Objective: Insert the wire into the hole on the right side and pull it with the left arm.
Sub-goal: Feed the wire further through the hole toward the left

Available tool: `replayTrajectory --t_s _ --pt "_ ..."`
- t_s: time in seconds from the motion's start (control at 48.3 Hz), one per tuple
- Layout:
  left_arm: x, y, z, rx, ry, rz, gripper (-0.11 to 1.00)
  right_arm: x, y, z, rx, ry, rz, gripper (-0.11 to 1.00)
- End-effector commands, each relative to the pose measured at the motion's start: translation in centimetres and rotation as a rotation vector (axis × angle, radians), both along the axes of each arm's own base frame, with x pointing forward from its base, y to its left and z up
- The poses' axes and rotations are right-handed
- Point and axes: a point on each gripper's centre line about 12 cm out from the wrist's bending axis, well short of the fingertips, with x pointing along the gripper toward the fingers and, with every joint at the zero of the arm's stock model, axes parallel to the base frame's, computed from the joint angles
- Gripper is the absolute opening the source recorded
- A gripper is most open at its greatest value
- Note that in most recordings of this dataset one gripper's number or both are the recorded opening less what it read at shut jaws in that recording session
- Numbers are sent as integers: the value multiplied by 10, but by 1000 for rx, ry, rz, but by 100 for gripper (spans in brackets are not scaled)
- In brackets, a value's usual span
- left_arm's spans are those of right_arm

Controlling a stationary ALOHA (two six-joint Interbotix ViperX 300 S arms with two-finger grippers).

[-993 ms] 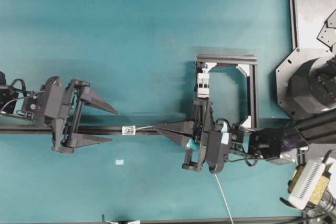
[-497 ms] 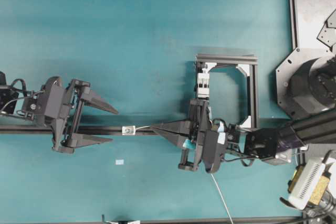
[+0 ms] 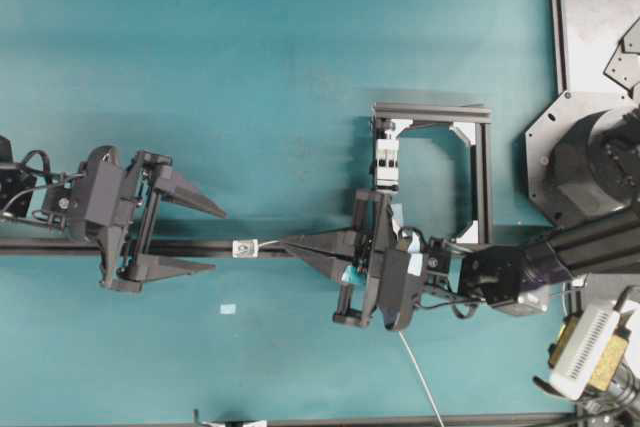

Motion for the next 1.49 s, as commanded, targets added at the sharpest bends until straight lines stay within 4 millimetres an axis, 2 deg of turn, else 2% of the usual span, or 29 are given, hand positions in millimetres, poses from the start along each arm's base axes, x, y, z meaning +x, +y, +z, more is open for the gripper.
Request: replayTrajectory --t_s 0.0,0.476,1.035,1.469 --pt "5 0 8 -6 -32 3 82 6 3 8 8 -30 10 2" --pt "4 -1 8 -5 -29 0 82 17 3 3 12 -21 12 2" --pt "4 -1 8 -7 -27 0 81 25 3 7 6 -42 32 2" --pt "6 -2 9 -7 -27 -2 68 27 2 9 7 -46 29 2"
